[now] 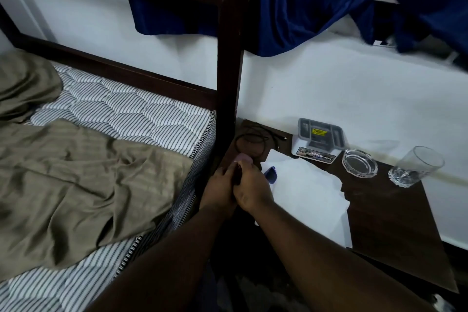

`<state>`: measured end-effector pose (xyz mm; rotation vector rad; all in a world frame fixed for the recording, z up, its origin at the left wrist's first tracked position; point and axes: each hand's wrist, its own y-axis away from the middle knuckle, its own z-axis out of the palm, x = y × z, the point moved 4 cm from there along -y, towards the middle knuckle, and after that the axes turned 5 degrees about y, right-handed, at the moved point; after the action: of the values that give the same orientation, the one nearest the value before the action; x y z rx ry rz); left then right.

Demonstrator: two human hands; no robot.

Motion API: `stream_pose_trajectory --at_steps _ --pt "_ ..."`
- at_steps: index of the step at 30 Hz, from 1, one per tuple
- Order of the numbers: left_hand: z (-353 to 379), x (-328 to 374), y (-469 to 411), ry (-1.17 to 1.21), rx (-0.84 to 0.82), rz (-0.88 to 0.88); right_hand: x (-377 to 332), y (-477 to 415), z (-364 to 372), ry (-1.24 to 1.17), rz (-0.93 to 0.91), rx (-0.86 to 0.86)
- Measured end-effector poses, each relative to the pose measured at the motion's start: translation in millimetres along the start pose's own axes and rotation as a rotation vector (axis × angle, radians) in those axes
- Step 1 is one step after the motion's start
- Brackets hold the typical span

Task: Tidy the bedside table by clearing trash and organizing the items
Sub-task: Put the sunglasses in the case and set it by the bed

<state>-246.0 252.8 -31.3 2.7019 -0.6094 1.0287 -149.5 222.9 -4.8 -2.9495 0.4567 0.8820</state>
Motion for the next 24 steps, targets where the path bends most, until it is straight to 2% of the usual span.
stream_pose_trajectory --at_steps 8,14,19,22,24 --pt "-23.7 11.7 9.0 0.067 0.082 0.023 -8.0 7.5 -29.4 -0.062 -0.096 0.025" --pt "-46.8 49.0 13.2 0.082 0.018 0.208 16.3 21.7 -88.4 -0.022 -0.148 0.064" --pt "-60.3 107.4 21.0 0.289 -0.133 0.3 48.5 42.2 -145.8 -0.101 -0.117 0.165" --pt "-56.8 132.6 24.5 0.428 -0.294 0.26 70.6 58.2 -174.1 -0.26 -0.045 0.113" --pt "-54.3 150.6 27.1 0.431 -0.334 0.283 83.5 72.8 -191.3 -0.339 -0.024 0.089"
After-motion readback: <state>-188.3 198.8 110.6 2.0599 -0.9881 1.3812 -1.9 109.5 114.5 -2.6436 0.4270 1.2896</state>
